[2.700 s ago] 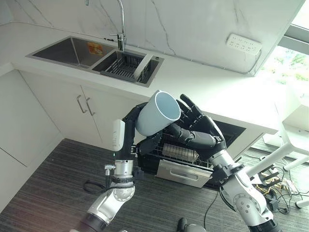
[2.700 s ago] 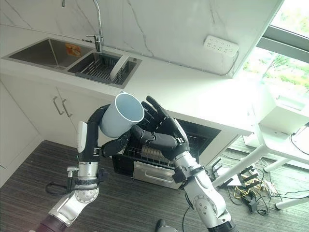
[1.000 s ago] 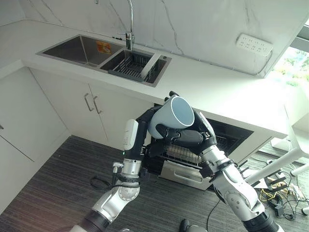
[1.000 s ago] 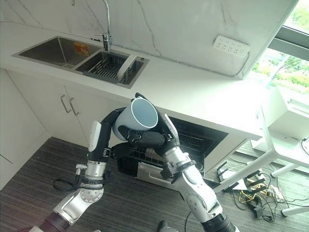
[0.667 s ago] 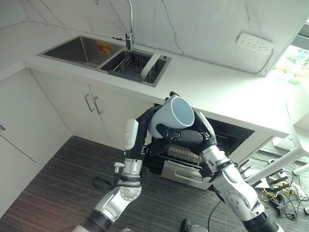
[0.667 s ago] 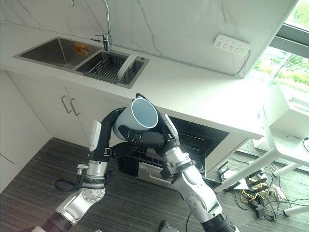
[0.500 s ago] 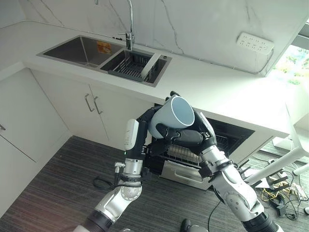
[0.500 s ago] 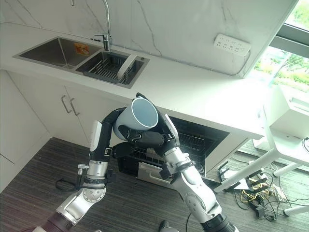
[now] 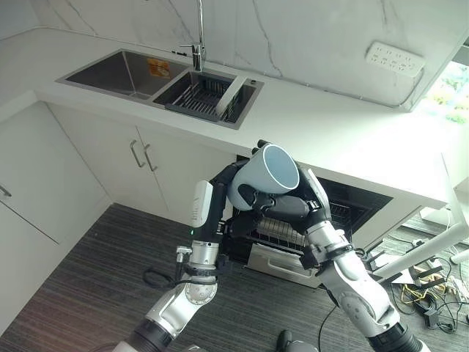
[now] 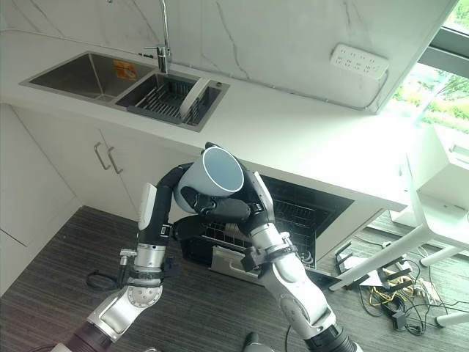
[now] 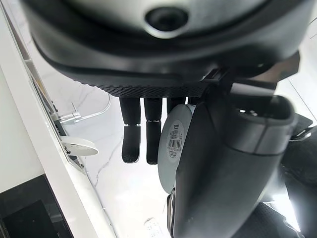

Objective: Place the dishes in the dishwasher.

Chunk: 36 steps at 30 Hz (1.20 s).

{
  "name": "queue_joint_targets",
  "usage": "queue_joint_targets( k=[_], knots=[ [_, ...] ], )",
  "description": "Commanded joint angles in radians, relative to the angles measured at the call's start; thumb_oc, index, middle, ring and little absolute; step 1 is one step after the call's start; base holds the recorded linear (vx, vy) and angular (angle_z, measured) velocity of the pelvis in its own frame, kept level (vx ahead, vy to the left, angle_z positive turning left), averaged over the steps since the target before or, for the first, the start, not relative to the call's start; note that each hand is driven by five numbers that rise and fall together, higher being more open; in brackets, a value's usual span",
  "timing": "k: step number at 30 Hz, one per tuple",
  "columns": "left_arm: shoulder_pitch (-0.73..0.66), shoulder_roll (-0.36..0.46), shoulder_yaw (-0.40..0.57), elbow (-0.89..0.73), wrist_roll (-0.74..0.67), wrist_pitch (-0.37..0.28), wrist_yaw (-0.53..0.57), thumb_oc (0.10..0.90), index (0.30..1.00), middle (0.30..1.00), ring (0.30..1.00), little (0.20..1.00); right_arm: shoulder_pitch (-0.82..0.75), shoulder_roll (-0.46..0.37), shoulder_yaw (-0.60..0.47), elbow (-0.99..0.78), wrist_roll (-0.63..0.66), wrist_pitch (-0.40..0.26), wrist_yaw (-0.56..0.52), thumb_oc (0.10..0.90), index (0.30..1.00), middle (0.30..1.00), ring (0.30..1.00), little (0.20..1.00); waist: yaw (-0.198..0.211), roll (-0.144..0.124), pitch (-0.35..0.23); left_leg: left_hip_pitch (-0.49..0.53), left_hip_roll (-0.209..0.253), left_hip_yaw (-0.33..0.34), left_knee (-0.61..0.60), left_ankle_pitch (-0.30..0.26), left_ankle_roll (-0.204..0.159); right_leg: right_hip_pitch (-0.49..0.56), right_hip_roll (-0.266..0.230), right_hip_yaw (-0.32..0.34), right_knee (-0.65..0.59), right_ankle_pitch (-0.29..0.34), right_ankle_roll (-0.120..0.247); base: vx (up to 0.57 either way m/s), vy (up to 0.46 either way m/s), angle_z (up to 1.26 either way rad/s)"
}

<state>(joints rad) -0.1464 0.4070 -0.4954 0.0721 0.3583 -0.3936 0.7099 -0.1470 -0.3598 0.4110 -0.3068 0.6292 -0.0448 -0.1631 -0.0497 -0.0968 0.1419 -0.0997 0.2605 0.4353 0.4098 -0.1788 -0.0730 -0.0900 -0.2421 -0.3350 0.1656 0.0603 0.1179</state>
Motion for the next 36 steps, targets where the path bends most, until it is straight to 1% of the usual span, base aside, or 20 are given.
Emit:
queue_joint_targets(
  k=[1,4,6,7,10,15,18,23,26,27,29,31,36],
  knots=[
    [-0.123,-0.007,-0.063,-0.095,0.024,-0.076,0.004,0.400,0.300,0.300,0.300,0.300,-0.153,0.044,-0.097,-0.133,-0.011,-0.170,0.018,0.400,0.300,0.300,0.300,0.300,0.019,0.010,-0.017,0.148,-0.020,-0.114,-0.110,-0.096,-0.004,0.006,-0.042,-0.011,0.134,-0.138,0.078,0.00,0.000,0.00],
    [-0.120,-0.008,-0.065,-0.094,0.009,-0.071,-0.001,0.400,0.300,0.300,0.300,0.300,-0.155,0.039,-0.096,-0.136,-0.020,-0.168,0.016,0.400,0.300,0.300,0.300,0.300,0.018,0.010,-0.018,0.148,-0.020,-0.114,-0.110,-0.096,-0.004,0.007,-0.040,-0.008,0.134,-0.140,0.076,0.00,0.000,0.00],
    [-0.114,-0.013,-0.061,-0.091,-0.039,-0.071,-0.038,0.400,0.300,0.300,0.300,0.300,-0.151,0.039,-0.098,-0.133,-0.037,-0.171,0.012,0.400,0.300,0.300,0.300,0.300,0.018,0.011,-0.019,0.147,-0.020,-0.113,-0.110,-0.094,-0.005,0.008,-0.040,-0.008,0.134,-0.141,0.076,0.00,0.000,0.00],
    [-0.110,-0.017,-0.061,-0.090,-0.066,-0.075,-0.051,0.800,0.900,0.900,0.900,0.900,-0.150,0.039,-0.100,-0.132,-0.044,-0.171,0.003,0.400,0.300,0.300,0.300,0.300,0.018,0.012,-0.019,0.148,-0.020,-0.113,-0.110,-0.094,-0.004,0.009,-0.039,-0.007,0.134,-0.142,0.075,0.00,0.000,0.00],
    [-0.094,-0.015,-0.030,-0.103,-0.113,-0.099,-0.061,0.800,0.900,0.900,0.900,0.900,-0.129,0.031,-0.119,-0.129,-0.070,-0.176,-0.007,0.400,0.300,0.300,0.300,0.300,0.014,0.017,-0.017,0.146,-0.018,-0.111,-0.110,-0.091,-0.007,0.006,-0.037,-0.002,0.134,-0.143,0.073,-0.02,0.004,-0.02],
    [-0.068,-0.010,0.023,-0.108,-0.165,-0.121,-0.034,0.800,0.900,0.900,0.900,0.900,-0.099,0.026,-0.140,-0.124,-0.080,-0.193,-0.003,0.400,0.300,0.300,0.300,0.300,0.011,0.024,-0.017,0.144,-0.016,-0.110,-0.110,-0.086,-0.009,0.005,-0.034,0.001,0.134,-0.145,0.068,-0.01,0.001,0.00],
    [-0.025,0.001,0.126,-0.135,-0.241,-0.119,0.007,0.800,0.900,0.900,0.900,0.900,-0.052,0.015,-0.184,-0.129,-0.082,-0.214,0.001,0.400,0.300,0.300,0.300,0.300,0.013,0.031,-0.014,0.144,-0.017,-0.115,-0.110,-0.081,-0.011,0.010,-0.034,0.000,0.134,-0.146,0.064,0.01,0.021,-0.05],
    [0.019,0.005,0.215,-0.140,-0.288,-0.134,0.047,0.800,0.900,0.900,0.900,0.900,-0.016,0.010,-0.222,-0.134,-0.087,-0.224,0.004,0.400,0.300,0.300,0.300,0.300,0.015,0.036,-0.018,0.141,-0.018,-0.118,-0.110,-0.077,-0.013,0.013,-0.035,-0.004,0.134,-0.149,0.060,0.00,0.000,0.00],
    [0.058,0.009,0.300,-0.156,-0.303,-0.138,0.088,0.800,0.900,0.900,0.900,0.900,0.010,0.011,-0.260,-0.138,-0.095,-0.223,-0.003,0.400,0.300,0.300,0.300,0.300,0.014,0.041,-0.018,0.141,-0.018,-0.122,-0.110,-0.074,-0.014,0.015,-0.038,-0.006,0.134,-0.150,0.057,0.00,0.000,0.00],
    [0.061,0.009,0.307,-0.157,-0.304,-0.139,0.089,0.800,0.900,0.900,0.900,0.900,0.011,0.011,-0.262,-0.138,-0.096,-0.222,-0.005,0.400,0.300,0.300,0.300,0.300,0.014,0.041,-0.018,0.141,-0.018,-0.122,-0.110,-0.074,-0.014,0.015,-0.038,-0.006,0.134,-0.150,0.057,0.00,0.000,0.00],
    [0.093,0.015,0.376,-0.173,-0.342,-0.144,0.074,0.800,0.900,0.900,0.900,0.900,0.028,0.015,-0.289,-0.138,-0.110,-0.226,-0.017,0.400,0.300,0.300,0.300,0.300,0.013,0.045,-0.018,0.139,-0.019,-0.126,-0.110,-0.072,-0.016,0.012,-0.038,-0.006,0.134,-0.150,0.056,0.02,0.015,0.08],
    [0.101,0.016,0.391,-0.179,-0.359,-0.147,0.055,0.800,0.900,0.900,0.900,0.900,0.032,0.015,-0.296,-0.138,-0.117,-0.227,-0.022,0.400,0.300,0.300,0.300,0.300,0.012,0.046,-0.019,0.139,-0.020,-0.127,-0.110,-0.072,-0.016,0.011,-0.038,-0.005,0.134,-0.151,0.056,0.01,0.016,0.09],
    [0.124,0.015,0.434,-0.213,-0.448,-0.160,-0.032,0.800,0.900,0.900,0.900,0.900,0.047,0.016,-0.326,-0.133,-0.134,-0.232,-0.048,0.400,0.300,0.300,0.300,0.300,0.009,0.049,-0.018,0.136,-0.019,-0.126,-0.110,-0.071,-0.017,0.004,-0.039,-0.002,0.134,-0.150,0.055,0.00,0.006,0.01]
  ],
)
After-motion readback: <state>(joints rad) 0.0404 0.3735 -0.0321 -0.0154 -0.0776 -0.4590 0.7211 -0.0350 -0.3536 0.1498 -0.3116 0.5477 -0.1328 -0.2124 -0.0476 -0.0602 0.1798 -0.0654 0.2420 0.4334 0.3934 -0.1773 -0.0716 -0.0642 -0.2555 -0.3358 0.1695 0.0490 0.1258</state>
